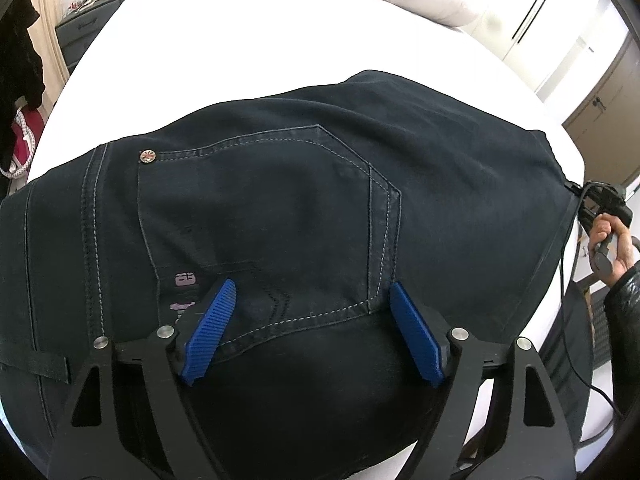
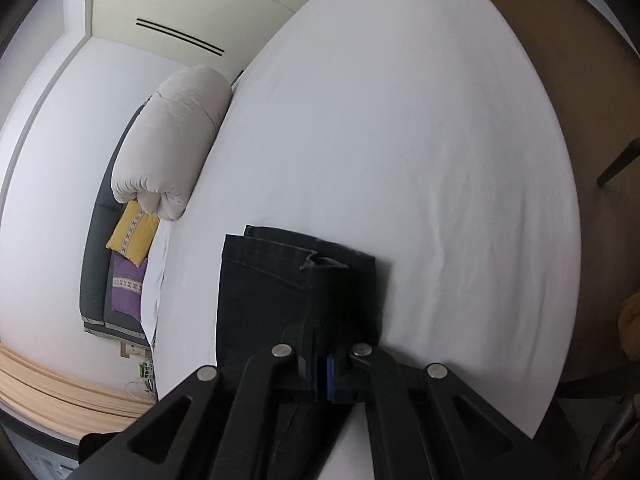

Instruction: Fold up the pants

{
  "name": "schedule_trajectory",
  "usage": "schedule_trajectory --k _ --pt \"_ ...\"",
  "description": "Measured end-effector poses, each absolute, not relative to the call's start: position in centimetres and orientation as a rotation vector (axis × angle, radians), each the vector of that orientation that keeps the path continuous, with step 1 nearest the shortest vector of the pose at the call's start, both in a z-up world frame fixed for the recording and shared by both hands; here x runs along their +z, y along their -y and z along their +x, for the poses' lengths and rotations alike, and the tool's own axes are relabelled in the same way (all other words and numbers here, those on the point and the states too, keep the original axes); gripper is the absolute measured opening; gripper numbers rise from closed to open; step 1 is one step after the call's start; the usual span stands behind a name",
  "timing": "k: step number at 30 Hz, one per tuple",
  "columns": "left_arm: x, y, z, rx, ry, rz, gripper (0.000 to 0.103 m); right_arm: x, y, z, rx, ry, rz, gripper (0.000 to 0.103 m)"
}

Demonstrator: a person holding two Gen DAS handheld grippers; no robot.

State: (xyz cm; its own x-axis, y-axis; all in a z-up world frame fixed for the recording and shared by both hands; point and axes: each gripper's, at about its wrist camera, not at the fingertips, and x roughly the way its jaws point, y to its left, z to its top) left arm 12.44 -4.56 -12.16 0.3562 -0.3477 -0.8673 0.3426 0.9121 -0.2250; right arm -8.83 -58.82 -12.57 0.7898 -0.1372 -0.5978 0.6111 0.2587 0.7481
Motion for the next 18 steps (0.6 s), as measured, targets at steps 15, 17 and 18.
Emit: schedule_trajectory --k 15,17,18 --pt "-12.0 4.6 11.7 -0.46 -1.091 -0.002 0.08 -12.9 60.3 -8.7 -0.472 -0.452 1.194 0.003" --pt "-12.1 5.1 11.4 -0.453 -1.086 0.017 0.081 -13.0 60.5 -9.6 -0.444 -0.432 1.215 0.003" --pt "-12.2 5.3 11.3 -0.453 -1.085 0.015 0.081 -13.0 60.4 -9.9 -0.443 -0.425 1.21 0.004"
